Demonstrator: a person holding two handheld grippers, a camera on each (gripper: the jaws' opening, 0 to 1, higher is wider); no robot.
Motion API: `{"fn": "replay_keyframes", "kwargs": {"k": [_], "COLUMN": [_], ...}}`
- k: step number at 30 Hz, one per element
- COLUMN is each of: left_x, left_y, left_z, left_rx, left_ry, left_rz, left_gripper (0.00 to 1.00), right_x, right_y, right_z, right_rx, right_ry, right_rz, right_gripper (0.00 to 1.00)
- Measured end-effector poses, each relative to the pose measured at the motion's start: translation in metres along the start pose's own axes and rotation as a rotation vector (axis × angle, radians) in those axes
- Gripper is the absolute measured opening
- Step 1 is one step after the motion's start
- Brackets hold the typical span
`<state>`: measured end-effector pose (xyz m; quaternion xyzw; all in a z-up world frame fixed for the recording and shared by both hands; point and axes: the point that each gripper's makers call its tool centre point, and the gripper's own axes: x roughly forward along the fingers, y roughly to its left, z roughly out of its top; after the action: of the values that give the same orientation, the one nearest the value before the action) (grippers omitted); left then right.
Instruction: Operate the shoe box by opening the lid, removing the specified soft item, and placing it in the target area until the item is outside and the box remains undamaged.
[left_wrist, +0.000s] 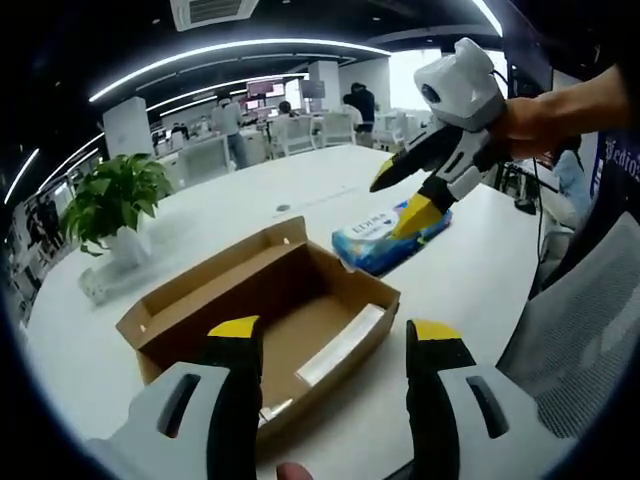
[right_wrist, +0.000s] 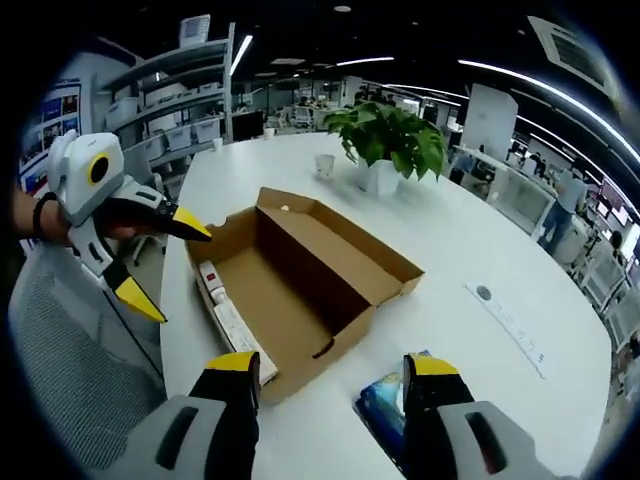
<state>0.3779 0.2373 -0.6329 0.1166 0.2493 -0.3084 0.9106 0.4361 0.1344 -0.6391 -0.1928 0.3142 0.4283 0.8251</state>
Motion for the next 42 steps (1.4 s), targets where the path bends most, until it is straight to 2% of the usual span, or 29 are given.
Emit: {"fn": "replay_keyframes", "kwargs": {"k": [12,18,20,28,33,39,42], "left_x": [0.0,-0.001,-0.001,-0.001,-0.001,-0.001,-0.001], "left_y": [0.003,0.005,0.006,0.009,0.01,0.013,0.013], "left_z": [0.001,0.001,0.001,0.002,0.002,0.003,0.003], "left_rx": [-0.013,-0.015,-0.017,-0.026,-0.022,-0.025,-0.029], "left_ry": [-0.004,-0.006,-0.008,-0.016,-0.014,-0.018,-0.017], "left_rz": [0.006,0.011,0.014,0.022,0.024,0.03,0.028], "left_gripper": [0.57,0.57,0.57,0.57,0.57,0.57,0.57], "right_x": [0.04,0.057,0.062,0.079,0.09,0.102,0.106], "right_y": [0.026,0.036,0.039,0.044,0.045,0.046,0.047], "right_z": [0.006,0.0,-0.002,-0.004,-0.014,-0.019,-0.024], "right_rx": [-0.101,-0.143,-0.183,-0.304,-0.419,-0.425,-0.466], "right_ry": [0.068,0.118,0.14,0.206,0.274,0.289,0.31], "right_rz": [0.09,0.142,0.157,0.217,0.265,0.3,0.308], "right_gripper": [0.56,0.57,0.57,0.59,0.6,0.63,0.6]}}
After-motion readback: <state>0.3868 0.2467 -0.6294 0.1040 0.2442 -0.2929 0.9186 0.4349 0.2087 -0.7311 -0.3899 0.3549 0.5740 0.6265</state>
